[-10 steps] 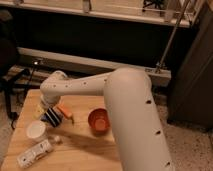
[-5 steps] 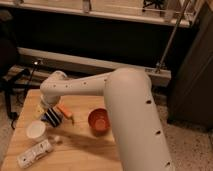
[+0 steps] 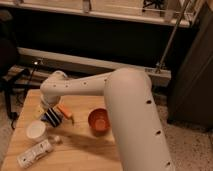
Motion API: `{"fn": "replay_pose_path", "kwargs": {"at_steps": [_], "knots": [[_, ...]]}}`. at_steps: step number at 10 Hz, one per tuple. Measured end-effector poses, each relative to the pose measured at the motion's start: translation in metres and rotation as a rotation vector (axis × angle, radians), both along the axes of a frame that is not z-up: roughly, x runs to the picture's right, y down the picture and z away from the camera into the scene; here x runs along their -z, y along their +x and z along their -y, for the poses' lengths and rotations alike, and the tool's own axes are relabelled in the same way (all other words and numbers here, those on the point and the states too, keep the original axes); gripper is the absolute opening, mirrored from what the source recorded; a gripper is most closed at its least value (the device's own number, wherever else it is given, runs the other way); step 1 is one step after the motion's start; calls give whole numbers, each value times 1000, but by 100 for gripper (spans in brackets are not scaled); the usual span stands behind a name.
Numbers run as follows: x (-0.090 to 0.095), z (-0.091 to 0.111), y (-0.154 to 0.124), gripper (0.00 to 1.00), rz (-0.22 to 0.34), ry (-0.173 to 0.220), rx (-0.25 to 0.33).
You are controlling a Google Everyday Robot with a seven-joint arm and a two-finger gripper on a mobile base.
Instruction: Pick up the ceramic cup
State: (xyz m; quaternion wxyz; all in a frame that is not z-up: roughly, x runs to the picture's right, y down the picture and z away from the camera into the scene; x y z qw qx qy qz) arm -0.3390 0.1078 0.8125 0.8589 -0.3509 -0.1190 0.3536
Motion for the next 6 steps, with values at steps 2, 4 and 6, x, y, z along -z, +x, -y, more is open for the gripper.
{"fn": "replay_pose_path", "kwargs": {"at_steps": [2,4,6], "knots": [[0,-1,0,80,0,-2,0],[-1,-1,1,80,-2,-1,3],[7,5,-1,80,-16,9,33]]}}
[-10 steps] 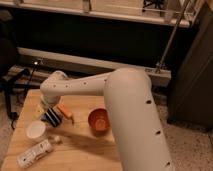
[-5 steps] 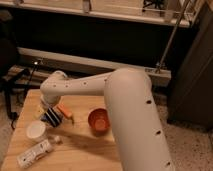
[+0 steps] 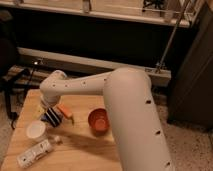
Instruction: Pick up the ceramic cup
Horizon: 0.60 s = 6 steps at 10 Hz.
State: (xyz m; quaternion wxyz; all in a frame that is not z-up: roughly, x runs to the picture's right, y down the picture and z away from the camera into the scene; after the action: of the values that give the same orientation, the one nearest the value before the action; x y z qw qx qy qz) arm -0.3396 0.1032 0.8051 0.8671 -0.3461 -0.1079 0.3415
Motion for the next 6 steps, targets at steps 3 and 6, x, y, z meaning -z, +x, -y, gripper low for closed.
{"fn": "replay_pose_path", "kwargs": {"at_steps": [3,6], "knots": [[75,11,-23,80,-79,35,231],[116,-3,-19,80,-164,-14,362]]}}
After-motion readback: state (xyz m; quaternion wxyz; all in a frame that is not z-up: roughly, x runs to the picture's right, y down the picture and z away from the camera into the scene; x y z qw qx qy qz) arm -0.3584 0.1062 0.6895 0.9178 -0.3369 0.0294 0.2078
